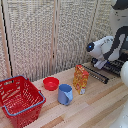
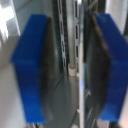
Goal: Extend the gripper towards the oven tray handle. Grasp the handle and carefully pull the tray out of the oven. Move the gripper above the red bowl. Grab the red bowl gently. Lift the bowl and place it onto the oven tray.
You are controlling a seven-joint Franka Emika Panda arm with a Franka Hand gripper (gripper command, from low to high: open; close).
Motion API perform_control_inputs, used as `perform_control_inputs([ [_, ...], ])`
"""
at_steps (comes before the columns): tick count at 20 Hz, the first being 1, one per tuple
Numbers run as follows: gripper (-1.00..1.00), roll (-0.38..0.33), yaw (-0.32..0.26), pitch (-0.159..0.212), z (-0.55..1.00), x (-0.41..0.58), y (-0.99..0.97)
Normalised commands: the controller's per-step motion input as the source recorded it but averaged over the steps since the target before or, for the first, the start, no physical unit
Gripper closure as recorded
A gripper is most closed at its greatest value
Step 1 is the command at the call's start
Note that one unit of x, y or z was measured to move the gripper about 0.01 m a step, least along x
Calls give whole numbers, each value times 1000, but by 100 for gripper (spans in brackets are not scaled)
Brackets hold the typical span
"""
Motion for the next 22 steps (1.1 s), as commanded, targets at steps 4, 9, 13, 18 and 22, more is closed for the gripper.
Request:
perform_control_inputs([
  [4, 100, 11, 11, 0, 5, -9, 8],
  [9, 100, 56, -25, 1, 9, 27, 292],
  [13, 100, 63, -66, 0, 0, 62, 821],
  [18, 100, 9, -42, 0, 0, 61, 930],
  [22, 100, 0, -51, 0, 0, 125, 941],
])
